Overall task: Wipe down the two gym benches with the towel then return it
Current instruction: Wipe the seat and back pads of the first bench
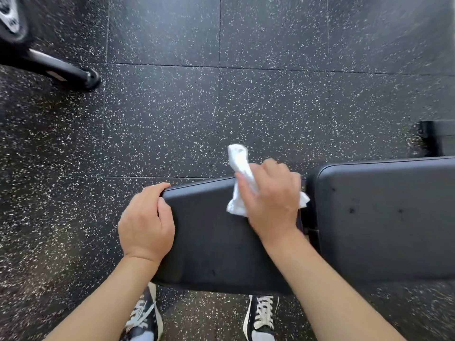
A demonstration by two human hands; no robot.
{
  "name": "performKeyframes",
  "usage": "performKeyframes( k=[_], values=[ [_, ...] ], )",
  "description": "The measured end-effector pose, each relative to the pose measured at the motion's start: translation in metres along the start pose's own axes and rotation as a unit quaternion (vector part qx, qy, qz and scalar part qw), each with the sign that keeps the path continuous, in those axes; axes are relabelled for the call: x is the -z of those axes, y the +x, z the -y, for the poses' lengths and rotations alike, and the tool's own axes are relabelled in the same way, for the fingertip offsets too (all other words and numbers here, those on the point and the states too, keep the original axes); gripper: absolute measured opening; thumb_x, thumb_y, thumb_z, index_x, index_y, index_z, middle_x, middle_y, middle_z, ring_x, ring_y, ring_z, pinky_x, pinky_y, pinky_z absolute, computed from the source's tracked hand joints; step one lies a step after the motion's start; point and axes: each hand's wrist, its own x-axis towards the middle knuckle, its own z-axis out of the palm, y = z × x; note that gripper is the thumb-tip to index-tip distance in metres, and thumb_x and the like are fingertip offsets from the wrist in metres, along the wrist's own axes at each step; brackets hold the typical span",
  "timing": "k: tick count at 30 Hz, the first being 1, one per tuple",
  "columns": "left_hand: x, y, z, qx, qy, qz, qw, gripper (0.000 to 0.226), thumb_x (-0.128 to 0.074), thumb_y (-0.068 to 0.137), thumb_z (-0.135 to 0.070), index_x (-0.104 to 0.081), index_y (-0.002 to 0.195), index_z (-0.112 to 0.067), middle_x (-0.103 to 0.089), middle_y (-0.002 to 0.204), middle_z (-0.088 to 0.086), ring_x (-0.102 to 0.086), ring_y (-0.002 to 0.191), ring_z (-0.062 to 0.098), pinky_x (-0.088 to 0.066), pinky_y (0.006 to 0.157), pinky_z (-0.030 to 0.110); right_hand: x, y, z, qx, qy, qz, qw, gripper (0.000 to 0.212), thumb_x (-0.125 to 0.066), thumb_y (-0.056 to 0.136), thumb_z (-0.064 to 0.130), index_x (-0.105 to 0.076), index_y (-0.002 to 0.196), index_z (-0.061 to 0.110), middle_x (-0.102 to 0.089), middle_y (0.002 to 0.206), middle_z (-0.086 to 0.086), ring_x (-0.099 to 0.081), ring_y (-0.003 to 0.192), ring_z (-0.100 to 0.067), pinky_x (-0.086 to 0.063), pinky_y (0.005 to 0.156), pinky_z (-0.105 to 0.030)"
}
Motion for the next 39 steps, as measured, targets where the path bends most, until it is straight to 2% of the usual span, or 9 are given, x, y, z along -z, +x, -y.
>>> performKeyframes(
  k=[2, 6, 11, 14, 18, 24, 32, 36, 39],
  values=[
    [0.0, 0.001, -0.001, 0.005, 0.01, -0.003, 1.0, 0.036, -0.035, 0.096, -0.026, -0.065, 0.117, -0.028, -0.069, 0.105, -0.004, -0.061, 0.093, 0.026, -0.048, 0.072, 0.043, -0.011, -0.017, 0.046, 0.077, 0.034, 0.031, 0.996, 0.028, -0.057, 0.103, 0.045, -0.067, 0.095, 0.02, -0.054, 0.085, 0.0, -0.049, 0.076, -0.025, -0.032, 0.069, -0.04],
    [-0.002, 0.003, -0.003, 0.025, 0.03, 0.012, 0.999, 0.015, -0.031, 0.094, -0.028, -0.041, 0.084, -0.029, -0.049, 0.077, -0.005, -0.051, 0.072, 0.032, -0.035, 0.059, 0.04, -0.019, -0.032, 0.078, 0.15, 0.086, 0.066, 0.983, 0.029, -0.054, 0.105, 0.044, -0.07, 0.102, 0.02, -0.058, 0.088, 0.002, -0.05, 0.077, -0.023, -0.034, 0.069, -0.037],
    [-0.003, 0.003, -0.001, 0.01, 0.028, 0.006, 1.0, 0.044, -0.031, 0.096, -0.03, -0.062, 0.127, -0.03, -0.068, 0.119, -0.003, -0.061, 0.107, 0.029, -0.051, 0.083, 0.049, 0.002, -0.017, -0.007, 0.135, 0.052, 0.006, 0.989, 0.027, -0.059, 0.104, 0.041, -0.073, 0.102, 0.018, -0.056, 0.084, 0.0, -0.052, 0.074, -0.026, -0.038, 0.065, -0.042],
    [-0.003, 0.003, -0.005, 0.015, 0.019, 0.006, 1.0, 0.046, -0.031, 0.095, -0.029, -0.063, 0.128, -0.028, -0.069, 0.121, -0.004, -0.061, 0.109, 0.028, -0.051, 0.085, 0.048, 0.008, -0.007, -0.043, 0.044, 0.049, -0.006, 0.998, 0.027, -0.061, 0.102, 0.04, -0.073, 0.099, 0.016, -0.054, 0.082, -0.003, -0.052, 0.073, -0.029, -0.038, 0.066, -0.043],
    [-0.001, 0.003, -0.004, 0.012, 0.006, 0.011, 1.0, 0.044, -0.035, 0.095, -0.026, -0.065, 0.128, -0.026, -0.07, 0.12, -0.003, -0.062, 0.106, 0.028, -0.05, 0.084, 0.046, -0.004, -0.005, -0.013, -0.047, 0.016, -0.023, 0.998, 0.026, -0.063, 0.1, 0.041, -0.07, 0.098, 0.017, -0.055, 0.084, -0.002, -0.049, 0.072, -0.028, -0.027, 0.066, -0.037],
    [-0.002, 0.004, 0.001, 0.001, -0.003, 0.028, 1.0, 0.046, -0.032, 0.095, -0.029, -0.065, 0.126, -0.023, -0.07, 0.118, -0.004, -0.062, 0.104, 0.027, -0.05, 0.083, 0.045, -0.028, -0.023, 0.08, 0.06, 0.038, 0.006, 0.997, 0.026, -0.057, 0.104, 0.041, -0.064, 0.092, 0.019, -0.053, 0.084, 0.001, -0.047, 0.075, -0.024, -0.033, 0.069, -0.039],
    [0.003, 0.004, 0.005, -0.043, -0.013, 0.057, 0.997, 0.045, -0.035, 0.097, -0.028, -0.064, 0.131, -0.021, -0.069, 0.12, 0.0, -0.062, 0.103, 0.029, -0.05, 0.081, 0.046, 0.002, -0.112, 0.048, 0.12, 0.022, 0.048, 0.991, 0.029, -0.058, 0.106, 0.042, -0.07, 0.12, 0.02, -0.055, 0.088, 0.002, -0.048, 0.072, -0.024, -0.039, 0.066, -0.043],
    [0.007, 0.005, 0.007, -0.083, -0.004, 0.09, 0.992, 0.046, -0.037, 0.098, -0.029, -0.058, 0.138, -0.019, -0.065, 0.127, 0.003, -0.059, 0.109, 0.032, -0.049, 0.088, 0.049, 0.027, -0.112, 0.0, -0.051, 0.003, 0.004, 0.999, 0.023, -0.059, 0.103, 0.041, -0.071, 0.111, 0.023, -0.048, 0.082, 0.007, -0.048, 0.071, -0.024, -0.038, 0.066, -0.043],
    [0.013, 0.005, 0.021, -0.153, 0.01, 0.135, 0.979, 0.05, -0.037, 0.104, -0.03, -0.047, 0.15, -0.015, -0.057, 0.144, 0.006, -0.053, 0.126, 0.031, -0.046, 0.105, 0.049, 0.022, -0.1, 0.029, -0.18, 0.011, -0.007, 0.984, 0.031, -0.051, 0.1, 0.046, -0.067, 0.103, 0.019, -0.055, 0.086, 0.004, -0.052, 0.076, -0.026, -0.04, 0.07, -0.044]
  ],
)
